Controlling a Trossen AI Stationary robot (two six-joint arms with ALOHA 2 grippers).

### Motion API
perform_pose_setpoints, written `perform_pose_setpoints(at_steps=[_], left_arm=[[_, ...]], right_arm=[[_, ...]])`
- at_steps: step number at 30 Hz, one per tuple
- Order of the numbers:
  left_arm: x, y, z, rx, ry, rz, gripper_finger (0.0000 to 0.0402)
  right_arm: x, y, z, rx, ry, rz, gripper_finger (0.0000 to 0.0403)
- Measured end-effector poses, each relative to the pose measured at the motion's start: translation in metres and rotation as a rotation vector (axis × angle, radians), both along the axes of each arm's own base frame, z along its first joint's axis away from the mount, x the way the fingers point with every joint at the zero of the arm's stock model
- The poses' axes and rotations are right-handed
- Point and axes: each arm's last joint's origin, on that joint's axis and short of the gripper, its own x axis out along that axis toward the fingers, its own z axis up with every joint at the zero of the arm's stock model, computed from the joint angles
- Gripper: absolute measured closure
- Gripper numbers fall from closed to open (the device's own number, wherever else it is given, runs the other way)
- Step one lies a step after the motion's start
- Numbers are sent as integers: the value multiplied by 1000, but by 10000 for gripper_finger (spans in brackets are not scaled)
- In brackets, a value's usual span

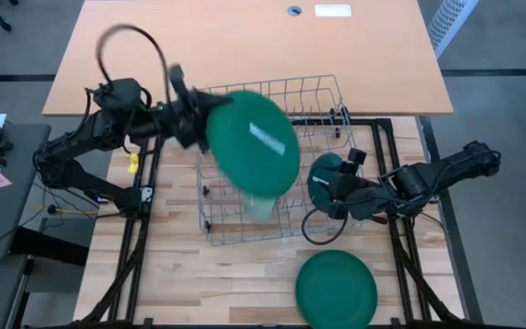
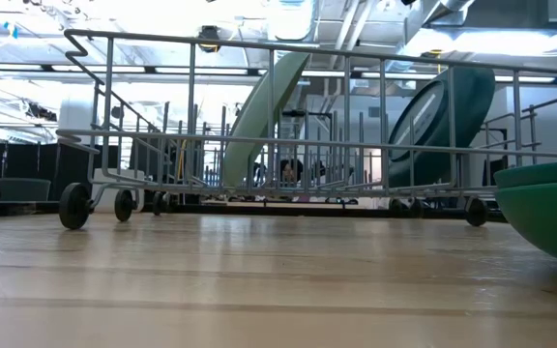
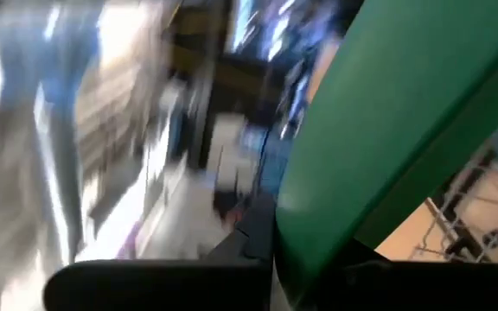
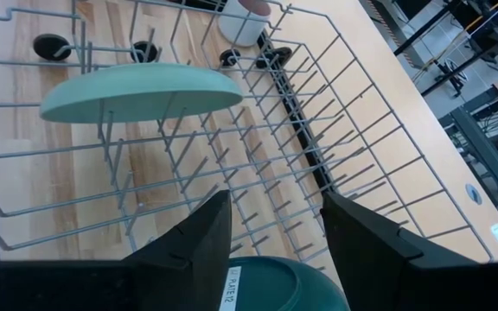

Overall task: Sort dishes
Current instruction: Put a green plate in the dish rack

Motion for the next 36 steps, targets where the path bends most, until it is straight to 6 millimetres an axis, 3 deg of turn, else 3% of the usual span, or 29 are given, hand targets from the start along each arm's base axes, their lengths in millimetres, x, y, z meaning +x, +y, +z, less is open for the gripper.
perform_pose_setpoints(at_steps=[10,16,26,31,36], left_arm=[[-12,19,7,-543,-417,407,398],[-19,40,-2,-713,-566,620,398],[-36,83,-31,-1003,-586,741,399],[-32,106,-61,-1174,-448,861,400],[-13,125,-97,-1246,-254,1026,399]], right_arm=[[1,0,1,5,-12,0,217],[2,-1,2,10,-24,-9,217],[4,-8,2,28,-40,-51,217],[4,-9,1,28,-40,-59,217],[4,-9,1,28,-40,-59,217]])
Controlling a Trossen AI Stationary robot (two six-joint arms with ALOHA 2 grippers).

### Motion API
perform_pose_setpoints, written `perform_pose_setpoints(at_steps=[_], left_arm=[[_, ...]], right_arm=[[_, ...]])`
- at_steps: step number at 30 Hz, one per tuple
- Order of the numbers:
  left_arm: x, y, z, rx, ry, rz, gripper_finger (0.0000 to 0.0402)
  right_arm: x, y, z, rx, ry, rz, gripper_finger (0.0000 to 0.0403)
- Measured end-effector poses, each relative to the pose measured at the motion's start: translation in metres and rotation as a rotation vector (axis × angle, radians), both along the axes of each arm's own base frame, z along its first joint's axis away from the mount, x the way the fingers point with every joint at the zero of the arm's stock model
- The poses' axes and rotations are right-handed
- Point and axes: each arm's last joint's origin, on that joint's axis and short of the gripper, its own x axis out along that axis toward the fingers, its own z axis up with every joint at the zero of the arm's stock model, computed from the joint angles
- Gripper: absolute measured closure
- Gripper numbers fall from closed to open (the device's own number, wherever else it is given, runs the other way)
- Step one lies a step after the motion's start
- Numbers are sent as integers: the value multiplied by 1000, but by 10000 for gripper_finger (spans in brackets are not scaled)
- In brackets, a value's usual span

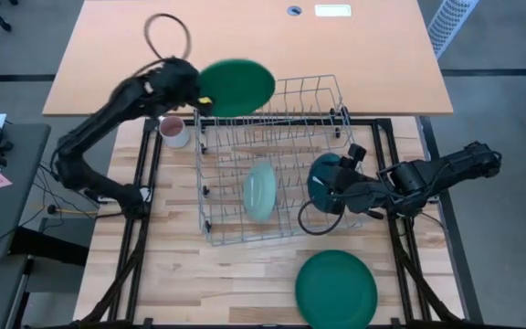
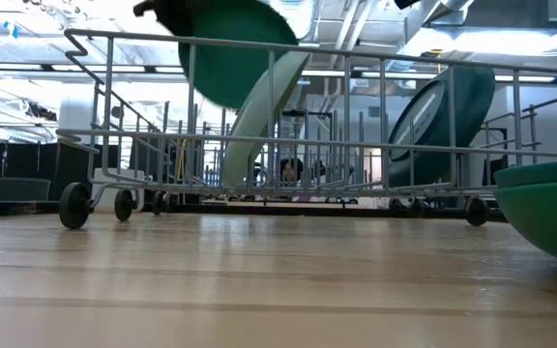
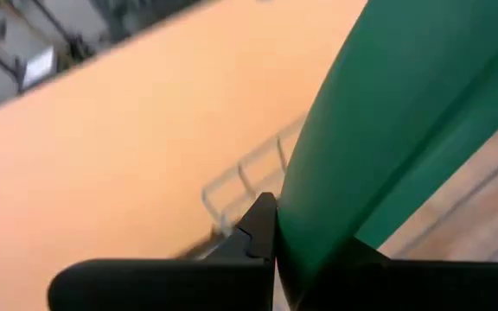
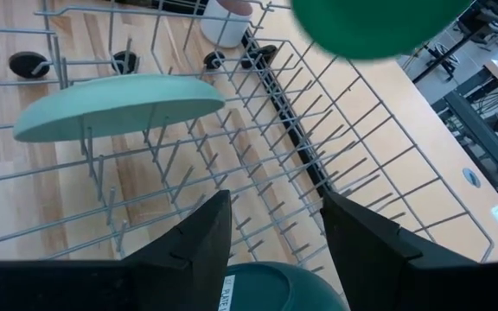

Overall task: Sort dishes
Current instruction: Put a green plate in the dish rack

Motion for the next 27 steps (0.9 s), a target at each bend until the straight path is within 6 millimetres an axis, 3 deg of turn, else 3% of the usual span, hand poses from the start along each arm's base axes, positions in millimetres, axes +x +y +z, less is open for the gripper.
perform_pose_setpoints(at_steps=[5,10,27], left_arm=[[19,13,-20,-55,78,-30,395],[30,20,-23,-43,59,-62,393],[17,-1,-9,-35,41,-132,391]], right_arm=[[1,0,1,8,-13,-2,217],[1,0,0,10,-15,-4,217],[-1,0,-1,1,8,-1,217]])
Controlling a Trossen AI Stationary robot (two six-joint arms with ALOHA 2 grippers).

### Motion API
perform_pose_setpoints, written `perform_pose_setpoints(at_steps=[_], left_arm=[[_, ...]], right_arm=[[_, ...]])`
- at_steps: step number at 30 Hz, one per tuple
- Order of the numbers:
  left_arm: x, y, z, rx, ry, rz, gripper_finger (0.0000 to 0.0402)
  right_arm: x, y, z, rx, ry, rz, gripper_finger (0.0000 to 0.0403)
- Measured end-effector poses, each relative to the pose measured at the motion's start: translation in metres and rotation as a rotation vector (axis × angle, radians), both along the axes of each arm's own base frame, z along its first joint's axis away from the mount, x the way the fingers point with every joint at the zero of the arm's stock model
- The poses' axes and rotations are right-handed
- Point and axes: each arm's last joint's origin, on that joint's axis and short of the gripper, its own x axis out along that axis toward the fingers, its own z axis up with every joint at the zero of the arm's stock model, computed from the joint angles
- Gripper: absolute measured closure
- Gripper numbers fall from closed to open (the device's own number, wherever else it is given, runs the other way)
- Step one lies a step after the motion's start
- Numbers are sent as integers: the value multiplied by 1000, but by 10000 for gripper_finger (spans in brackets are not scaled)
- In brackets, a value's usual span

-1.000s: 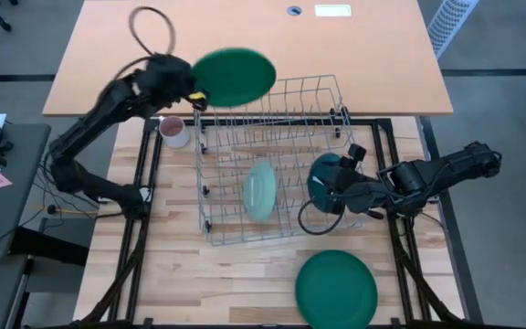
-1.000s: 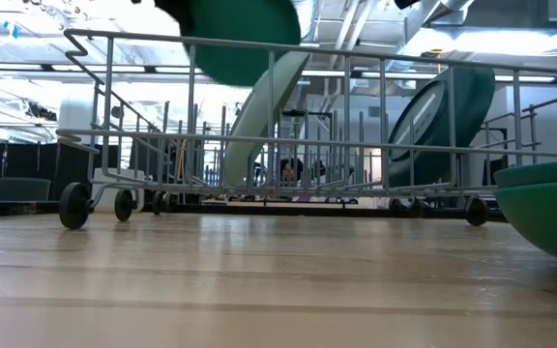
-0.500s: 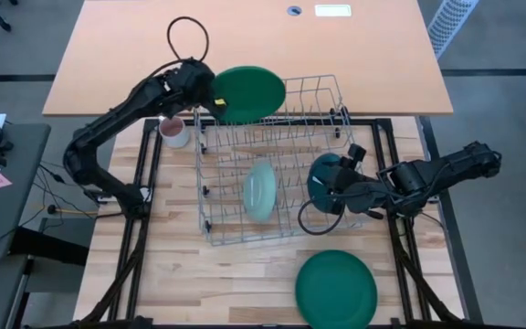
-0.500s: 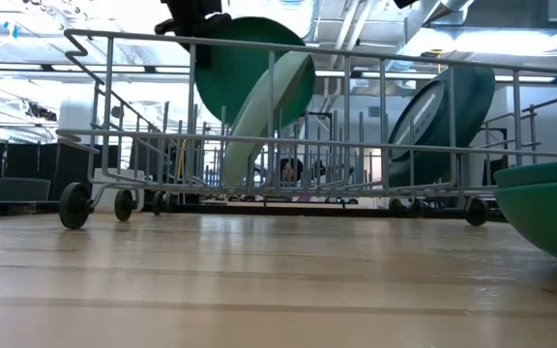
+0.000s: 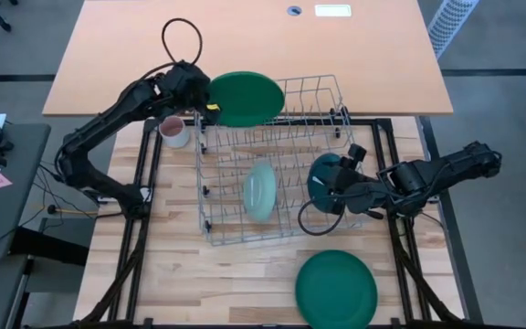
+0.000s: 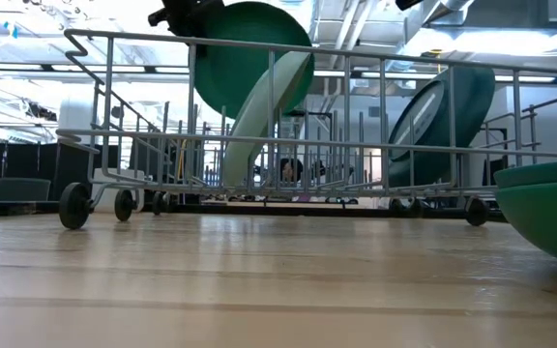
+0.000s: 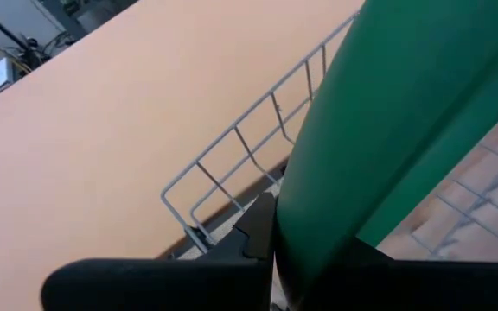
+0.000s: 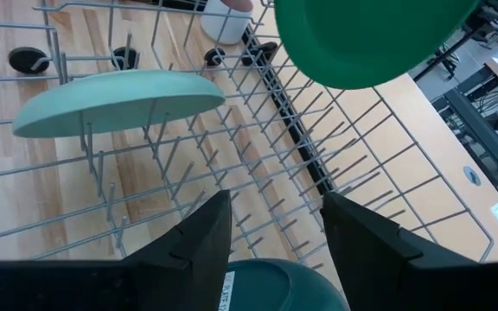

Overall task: Sort dishes
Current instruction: Put a green plate in the dish rack

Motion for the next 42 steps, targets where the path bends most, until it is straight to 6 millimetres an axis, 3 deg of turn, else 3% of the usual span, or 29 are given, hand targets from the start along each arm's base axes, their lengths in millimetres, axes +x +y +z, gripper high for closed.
perform_pose_setpoints(at_steps=[10,24,32,42], left_arm=[[-3,-16,0,-75,-8,-73,391],[11,-46,-2,-115,-30,-132,391],[21,-82,1,-87,-64,-187,391],[27,-146,2,74,-83,-203,391]], right_arm=[[2,1,2,18,-38,-4,217],[3,2,2,255,-194,-114,217],[2,11,3,334,-261,-121,217],[-8,45,6,377,-276,29,217]])
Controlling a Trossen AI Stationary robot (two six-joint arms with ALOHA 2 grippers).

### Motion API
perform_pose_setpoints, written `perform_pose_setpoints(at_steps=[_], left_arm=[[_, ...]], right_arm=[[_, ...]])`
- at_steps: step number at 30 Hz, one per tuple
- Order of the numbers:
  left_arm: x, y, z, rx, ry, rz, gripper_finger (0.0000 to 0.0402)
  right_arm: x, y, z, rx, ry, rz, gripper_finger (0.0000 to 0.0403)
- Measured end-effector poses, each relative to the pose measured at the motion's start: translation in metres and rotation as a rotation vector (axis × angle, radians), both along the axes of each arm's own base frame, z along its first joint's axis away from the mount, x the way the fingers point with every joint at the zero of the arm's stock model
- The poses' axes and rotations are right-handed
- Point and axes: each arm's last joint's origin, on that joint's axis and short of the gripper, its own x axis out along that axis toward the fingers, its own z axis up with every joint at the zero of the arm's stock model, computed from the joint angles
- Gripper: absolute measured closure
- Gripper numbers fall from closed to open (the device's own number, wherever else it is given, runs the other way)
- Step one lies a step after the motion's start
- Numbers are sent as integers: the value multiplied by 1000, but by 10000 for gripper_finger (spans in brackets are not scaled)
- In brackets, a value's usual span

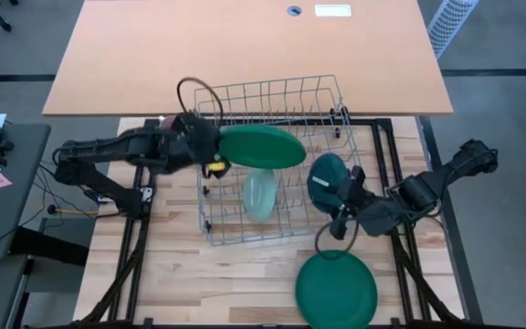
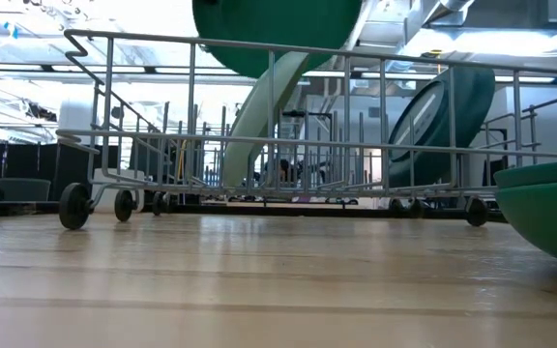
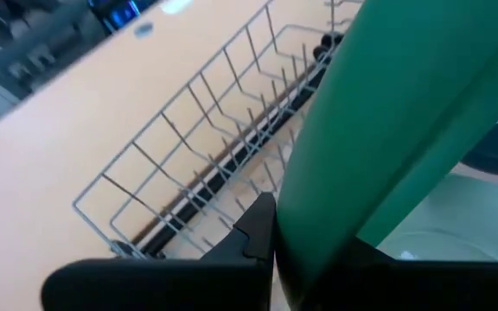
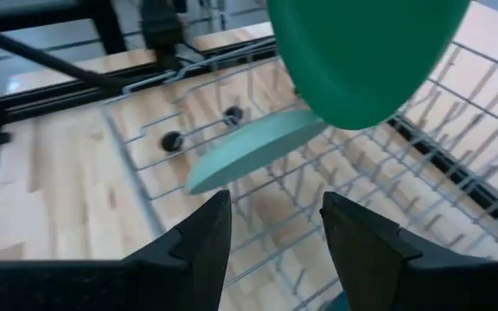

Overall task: Sort dishes
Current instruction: Put a green plate in the dish rack

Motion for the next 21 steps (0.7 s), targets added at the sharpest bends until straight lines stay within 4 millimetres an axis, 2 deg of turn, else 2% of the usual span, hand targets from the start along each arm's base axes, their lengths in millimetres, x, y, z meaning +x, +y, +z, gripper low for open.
perform_pose_setpoints(at_steps=[7,13,17,21], left_arm=[[-5,-45,-17,209,-24,60,391],[-14,-76,-29,423,-156,146,391],[-19,-92,-37,463,-173,105,391],[-21,-94,-38,500,-129,79,391]], right_arm=[[-7,16,1,64,-35,42,217],[-9,19,1,72,-43,53,217],[-8,17,1,70,-42,43,217],[-6,14,1,62,-39,27,217]])
